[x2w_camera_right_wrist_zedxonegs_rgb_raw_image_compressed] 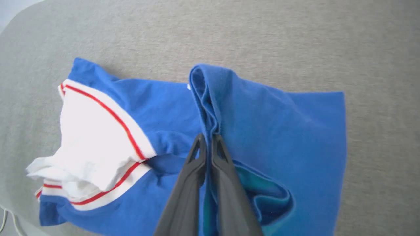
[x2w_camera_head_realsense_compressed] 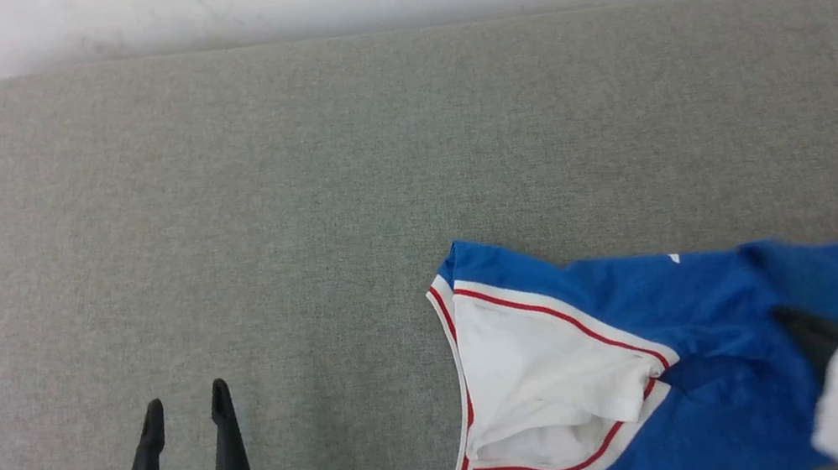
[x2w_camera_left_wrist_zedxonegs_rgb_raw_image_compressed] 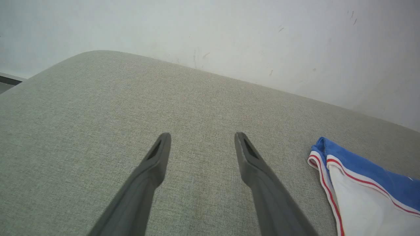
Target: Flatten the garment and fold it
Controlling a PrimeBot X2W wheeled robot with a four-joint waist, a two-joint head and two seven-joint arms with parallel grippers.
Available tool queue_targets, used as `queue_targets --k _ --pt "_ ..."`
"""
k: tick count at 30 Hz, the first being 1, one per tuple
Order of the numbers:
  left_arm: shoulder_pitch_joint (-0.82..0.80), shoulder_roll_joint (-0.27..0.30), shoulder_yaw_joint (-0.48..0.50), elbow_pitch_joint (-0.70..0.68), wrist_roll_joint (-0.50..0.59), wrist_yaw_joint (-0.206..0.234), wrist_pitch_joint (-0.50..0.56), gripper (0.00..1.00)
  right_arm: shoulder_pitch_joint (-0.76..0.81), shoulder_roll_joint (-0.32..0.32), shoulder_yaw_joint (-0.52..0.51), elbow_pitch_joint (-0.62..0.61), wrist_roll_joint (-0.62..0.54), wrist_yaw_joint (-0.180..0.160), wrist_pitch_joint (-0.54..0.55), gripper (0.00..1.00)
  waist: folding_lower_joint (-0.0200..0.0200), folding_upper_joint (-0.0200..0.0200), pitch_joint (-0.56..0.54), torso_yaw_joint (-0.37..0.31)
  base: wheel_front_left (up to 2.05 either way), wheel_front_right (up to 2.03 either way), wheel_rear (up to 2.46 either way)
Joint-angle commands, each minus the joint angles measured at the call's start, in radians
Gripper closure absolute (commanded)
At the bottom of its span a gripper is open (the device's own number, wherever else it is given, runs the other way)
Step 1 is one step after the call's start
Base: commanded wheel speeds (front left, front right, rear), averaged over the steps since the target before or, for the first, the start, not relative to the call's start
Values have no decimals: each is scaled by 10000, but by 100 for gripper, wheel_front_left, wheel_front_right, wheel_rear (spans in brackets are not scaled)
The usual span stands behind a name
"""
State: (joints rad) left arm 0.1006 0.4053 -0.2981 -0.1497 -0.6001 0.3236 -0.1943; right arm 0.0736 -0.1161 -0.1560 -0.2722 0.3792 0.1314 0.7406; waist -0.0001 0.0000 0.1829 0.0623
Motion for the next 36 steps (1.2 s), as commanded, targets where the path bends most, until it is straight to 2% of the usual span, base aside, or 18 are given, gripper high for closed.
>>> queue_targets --k 1,6,11,22,35,36 --pt "-38 -63 -44 35 -54 16 -2 0 67 98 458 -217 165 -7 69 100 1 0 28 25 0 0 0" --pt "-244 -196 -156 195 -120 -74 0 0 3 319 2105 -571 456 -7 73 100 1 0 153 224 0 0 0" --pt "-351 -277 -184 349 -201 -145 -40 0 -400 519 3302 -407 471 -7 -113 100 1 0 331 381 0 0 0" --pt "-755 -647 -394 834 -335 -368 -174 0 -1984 650 4823 913 -492 -7 -158 100 1 0 719 662 0 0 0" --pt "-1313 -990 -721 1632 -397 -718 -262 0 -3398 657 6036 3512 -2076 -7 741 100 1 0 848 897 0 0 0" --pt "-1334 -1005 -736 1688 -412 -738 -263 0 -3445 657 6098 3693 -2110 -7 799 87 1 0 829 895 0 0 0"
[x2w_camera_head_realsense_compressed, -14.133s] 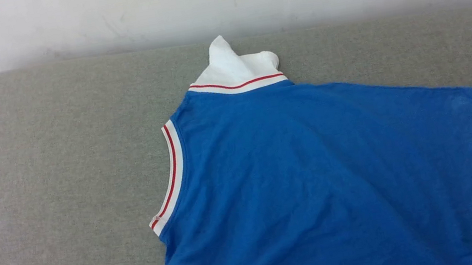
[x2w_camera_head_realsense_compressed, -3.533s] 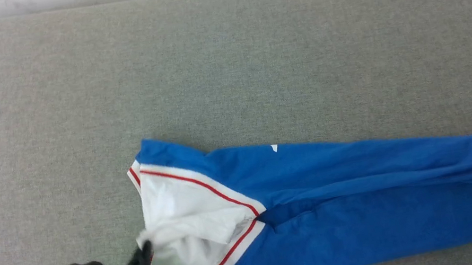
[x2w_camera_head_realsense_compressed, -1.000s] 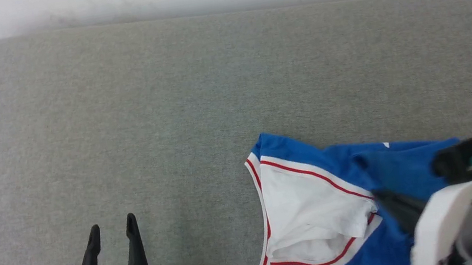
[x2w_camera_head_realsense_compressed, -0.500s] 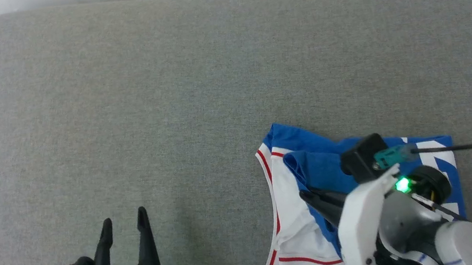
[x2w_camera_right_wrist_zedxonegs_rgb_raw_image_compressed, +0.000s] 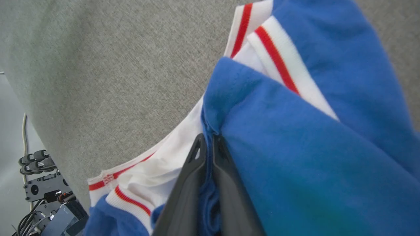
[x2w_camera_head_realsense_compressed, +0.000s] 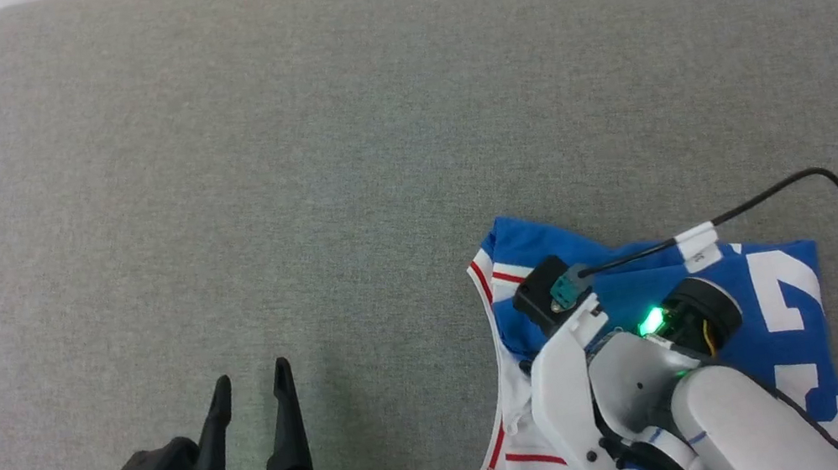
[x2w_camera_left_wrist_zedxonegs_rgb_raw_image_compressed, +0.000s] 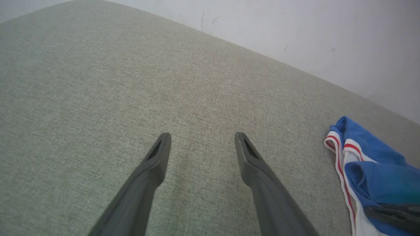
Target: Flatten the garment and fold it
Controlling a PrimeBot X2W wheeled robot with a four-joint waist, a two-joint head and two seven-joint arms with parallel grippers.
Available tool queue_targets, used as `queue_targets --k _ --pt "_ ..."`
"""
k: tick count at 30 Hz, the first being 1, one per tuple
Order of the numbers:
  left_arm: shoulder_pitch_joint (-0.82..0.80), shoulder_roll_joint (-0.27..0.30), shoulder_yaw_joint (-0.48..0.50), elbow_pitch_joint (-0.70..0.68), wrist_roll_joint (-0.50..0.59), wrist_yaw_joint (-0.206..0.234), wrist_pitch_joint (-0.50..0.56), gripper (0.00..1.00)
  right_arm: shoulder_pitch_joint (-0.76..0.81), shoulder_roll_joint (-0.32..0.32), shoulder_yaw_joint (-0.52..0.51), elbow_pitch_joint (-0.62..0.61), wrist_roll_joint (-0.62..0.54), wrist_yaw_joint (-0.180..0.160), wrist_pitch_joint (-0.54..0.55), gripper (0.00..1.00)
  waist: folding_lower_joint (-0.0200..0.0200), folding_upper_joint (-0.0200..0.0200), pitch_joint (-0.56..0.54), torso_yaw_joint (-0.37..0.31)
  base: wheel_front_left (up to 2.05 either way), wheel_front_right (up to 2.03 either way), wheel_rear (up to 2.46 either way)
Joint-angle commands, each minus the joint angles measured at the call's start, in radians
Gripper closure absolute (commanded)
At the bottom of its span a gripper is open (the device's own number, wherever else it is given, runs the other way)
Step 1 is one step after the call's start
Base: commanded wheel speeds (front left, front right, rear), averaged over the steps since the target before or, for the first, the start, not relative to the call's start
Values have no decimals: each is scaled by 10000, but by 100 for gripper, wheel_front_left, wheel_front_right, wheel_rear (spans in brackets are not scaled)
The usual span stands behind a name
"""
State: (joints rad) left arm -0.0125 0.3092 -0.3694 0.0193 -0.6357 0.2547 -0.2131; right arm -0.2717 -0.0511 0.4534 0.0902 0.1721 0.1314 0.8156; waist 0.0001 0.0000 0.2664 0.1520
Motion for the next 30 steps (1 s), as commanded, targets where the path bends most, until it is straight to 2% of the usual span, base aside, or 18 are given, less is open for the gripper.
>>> queue_targets --k 1,2,9,13,17,21,23,27,30 --pt "-219 -54 -34 51 -67 -64 -77 0 -36 7 68 235 -70 -7 112 64 -1 0 -29 -9 0 0 0" --pt "-230 -60 -42 97 -77 -74 -77 0 -90 7 147 362 -97 -7 140 2 -1 0 -53 -20 0 0 0" --pt "-96 63 28 211 -164 -69 -54 0 -373 8 474 142 226 -7 -35 0 -1 0 -298 -357 0 0 0" --pt "-14 140 68 96 -196 -12 -5 0 -280 -45 -113 -883 702 -7 -224 0 -1 0 -410 -578 0 0 0" --pt "70 208 106 -67 -196 69 13 0 353 -386 -1333 -2412 1147 -7 -629 0 -1 0 -435 -742 0 0 0" --pt "138 278 95 -242 -146 133 18 0 1623 -684 -3257 -3713 1040 -7 -963 0 -1 0 -381 -866 0 0 0" --pt "161 329 87 -311 -125 151 42 0 2317 -512 -4315 -4136 1067 -7 -1190 0 -1 0 -341 -930 0 0 0" --pt "238 412 118 -408 -127 207 72 0 3399 -207 -5699 -4293 1110 -7 -1601 0 -1 0 -270 -1090 0 0 0" --pt "275 449 133 -464 -153 226 97 0 3755 -60 -6014 -3735 1549 -7 -1811 0 -1 0 -234 -1200 0 0 0"
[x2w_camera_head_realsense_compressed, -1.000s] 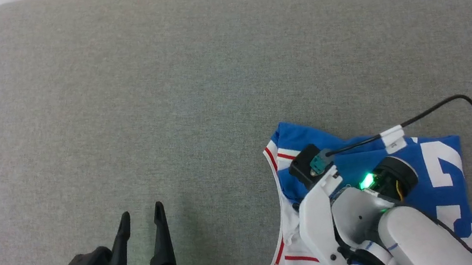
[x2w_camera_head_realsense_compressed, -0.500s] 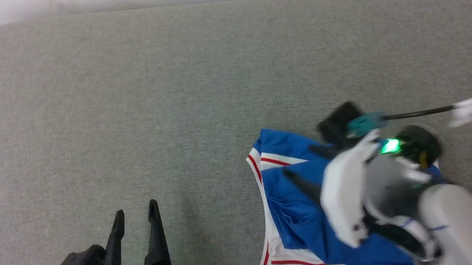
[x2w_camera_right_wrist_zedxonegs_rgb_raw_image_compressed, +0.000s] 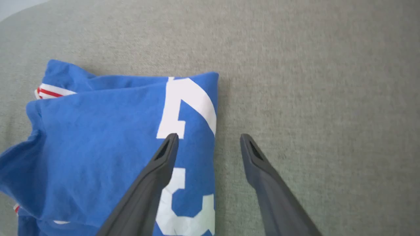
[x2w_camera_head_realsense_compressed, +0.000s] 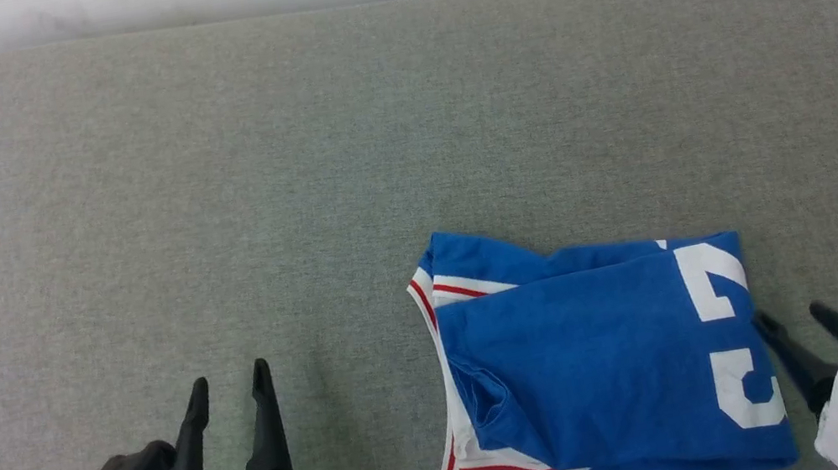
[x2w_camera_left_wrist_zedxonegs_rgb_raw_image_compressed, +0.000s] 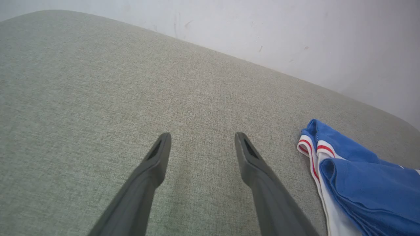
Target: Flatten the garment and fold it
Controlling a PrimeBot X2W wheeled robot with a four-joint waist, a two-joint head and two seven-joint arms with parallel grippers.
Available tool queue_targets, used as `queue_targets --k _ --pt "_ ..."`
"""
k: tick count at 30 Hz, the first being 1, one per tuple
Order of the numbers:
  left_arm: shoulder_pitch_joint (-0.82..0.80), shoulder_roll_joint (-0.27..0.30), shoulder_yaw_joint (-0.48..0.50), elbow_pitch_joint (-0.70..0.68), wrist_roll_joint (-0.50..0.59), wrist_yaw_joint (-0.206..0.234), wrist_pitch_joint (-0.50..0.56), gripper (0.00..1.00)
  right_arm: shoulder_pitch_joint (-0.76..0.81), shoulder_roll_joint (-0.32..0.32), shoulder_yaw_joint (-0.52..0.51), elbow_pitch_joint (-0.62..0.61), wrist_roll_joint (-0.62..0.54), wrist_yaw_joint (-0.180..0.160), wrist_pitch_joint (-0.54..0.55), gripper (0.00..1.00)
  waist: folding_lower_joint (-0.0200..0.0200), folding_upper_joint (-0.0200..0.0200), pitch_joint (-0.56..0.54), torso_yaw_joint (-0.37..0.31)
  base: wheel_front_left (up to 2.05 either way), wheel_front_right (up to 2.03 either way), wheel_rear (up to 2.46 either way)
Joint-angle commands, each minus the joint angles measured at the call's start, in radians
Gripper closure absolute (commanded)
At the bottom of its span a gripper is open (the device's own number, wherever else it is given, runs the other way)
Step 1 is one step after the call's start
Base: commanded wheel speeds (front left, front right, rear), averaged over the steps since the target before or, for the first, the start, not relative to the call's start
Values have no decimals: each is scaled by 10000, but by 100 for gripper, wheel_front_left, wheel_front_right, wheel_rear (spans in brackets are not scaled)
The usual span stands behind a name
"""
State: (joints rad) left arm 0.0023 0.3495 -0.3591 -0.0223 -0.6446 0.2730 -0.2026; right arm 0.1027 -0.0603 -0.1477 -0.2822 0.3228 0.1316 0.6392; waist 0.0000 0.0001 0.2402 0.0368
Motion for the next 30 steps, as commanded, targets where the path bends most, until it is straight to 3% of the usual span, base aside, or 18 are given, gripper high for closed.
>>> queue_targets --k 1,13,14,15,16,24,30 --pt "124 66 22 -60 -64 42 13 0 39 56 -59 293 130 -9 -84 0 0 -1 33 -63 0 0 0" --pt "20 294 -90 -251 31 111 299 0 -736 97 953 2702 158 -9 -343 0 0 -1 33 218 0 0 0" --pt "25 286 -102 -256 27 117 303 0 -763 98 887 2847 192 -9 -222 36 0 -1 36 253 0 0 0" --pt "24 277 -119 -256 25 119 309 0 -802 98 817 2954 170 -9 -111 86 0 -1 39 286 0 0 0" --pt "16 266 -135 -253 22 122 317 0 -853 98 768 3009 129 -9 -69 100 0 -1 41 313 0 0 0" --pt "-89 173 -133 -193 -12 140 210 0 -1548 42 552 2841 -330 -9 -133 100 0 -1 92 152 0 0 0" --pt "-162 265 -82 -216 40 160 149 0 -2474 -588 610 2752 -535 -9 -47 100 0 -1 187 -411 0 0 0"
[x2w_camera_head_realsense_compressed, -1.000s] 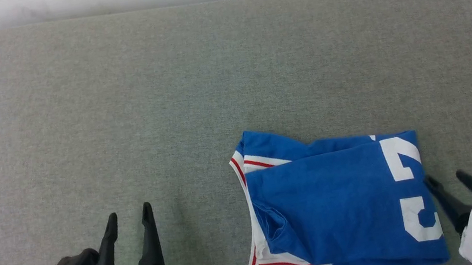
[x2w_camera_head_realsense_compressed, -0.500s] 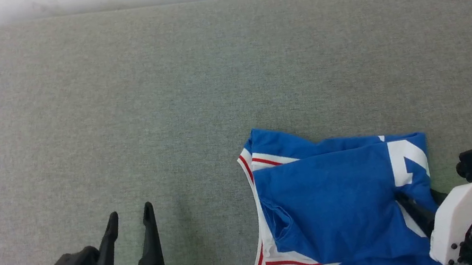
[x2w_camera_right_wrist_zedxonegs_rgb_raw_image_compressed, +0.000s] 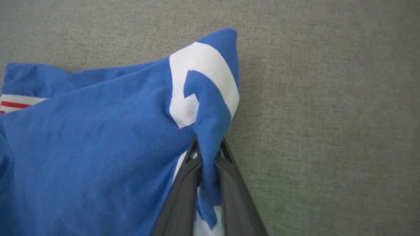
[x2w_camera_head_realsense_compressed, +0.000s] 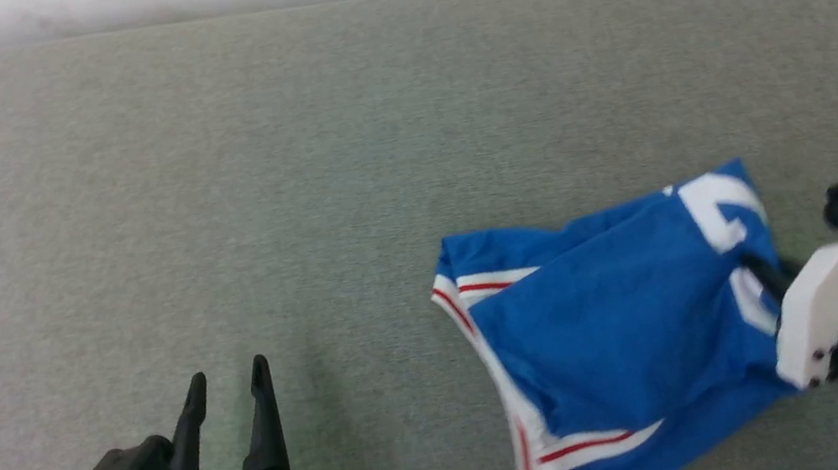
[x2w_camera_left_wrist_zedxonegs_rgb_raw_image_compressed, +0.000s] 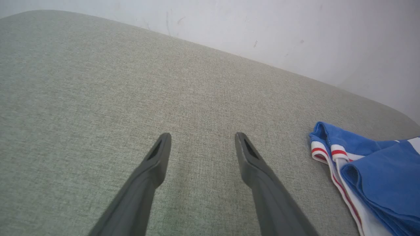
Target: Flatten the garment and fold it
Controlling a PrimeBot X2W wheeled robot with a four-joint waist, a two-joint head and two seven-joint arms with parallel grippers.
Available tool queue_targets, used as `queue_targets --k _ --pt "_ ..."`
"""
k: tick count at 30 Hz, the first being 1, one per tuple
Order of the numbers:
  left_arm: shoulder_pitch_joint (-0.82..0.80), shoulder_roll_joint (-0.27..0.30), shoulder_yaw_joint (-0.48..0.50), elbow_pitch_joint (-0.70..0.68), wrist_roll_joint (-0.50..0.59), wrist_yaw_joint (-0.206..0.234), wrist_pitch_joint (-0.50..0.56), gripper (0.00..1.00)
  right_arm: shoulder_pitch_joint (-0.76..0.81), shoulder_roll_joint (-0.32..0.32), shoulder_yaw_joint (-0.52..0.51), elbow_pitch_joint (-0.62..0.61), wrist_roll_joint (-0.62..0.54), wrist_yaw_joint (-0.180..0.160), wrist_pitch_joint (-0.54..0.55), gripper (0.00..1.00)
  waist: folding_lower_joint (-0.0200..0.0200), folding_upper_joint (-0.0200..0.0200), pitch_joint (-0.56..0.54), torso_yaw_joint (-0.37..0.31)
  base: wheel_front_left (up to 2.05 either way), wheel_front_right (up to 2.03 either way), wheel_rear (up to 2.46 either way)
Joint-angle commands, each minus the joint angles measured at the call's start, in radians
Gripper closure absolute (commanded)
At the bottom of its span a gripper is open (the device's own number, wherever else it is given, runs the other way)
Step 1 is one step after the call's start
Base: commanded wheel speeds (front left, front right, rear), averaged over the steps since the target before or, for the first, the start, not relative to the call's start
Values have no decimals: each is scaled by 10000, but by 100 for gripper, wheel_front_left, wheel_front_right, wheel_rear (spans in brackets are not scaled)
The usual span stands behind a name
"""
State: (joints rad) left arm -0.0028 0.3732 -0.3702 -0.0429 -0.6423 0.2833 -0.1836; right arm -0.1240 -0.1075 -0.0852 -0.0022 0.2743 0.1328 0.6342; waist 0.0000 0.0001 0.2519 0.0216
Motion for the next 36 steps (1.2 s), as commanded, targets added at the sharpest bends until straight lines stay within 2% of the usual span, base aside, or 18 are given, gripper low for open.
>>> queue_targets --k 1,11,23,31,36 --pt "-133 59 33 -39 38 66 -29 0 -377 -265 -20 -39 -64 -21 23 100 0 -1 99 -357 0 0 0" --pt "-614 493 45 -519 473 248 174 0 -2076 -1982 -331 286 -241 -21 155 100 0 -1 818 -1299 0 0 0" --pt "-1738 982 -29 -1277 1212 526 689 0 -3983 -3910 -266 1243 -862 -21 -206 100 0 -1 2713 -2279 0 0 0" --pt "-2387 1129 -188 -1577 1575 584 1016 0 -4616 -4692 -743 2288 -1552 -21 -611 100 0 -1 3514 -2454 0 0 0" --pt "-2619 1323 -301 -1757 1964 518 817 0 -4882 -5090 -981 3001 -2037 -21 -1130 100 0 -1 3819 -2505 0 0 0"
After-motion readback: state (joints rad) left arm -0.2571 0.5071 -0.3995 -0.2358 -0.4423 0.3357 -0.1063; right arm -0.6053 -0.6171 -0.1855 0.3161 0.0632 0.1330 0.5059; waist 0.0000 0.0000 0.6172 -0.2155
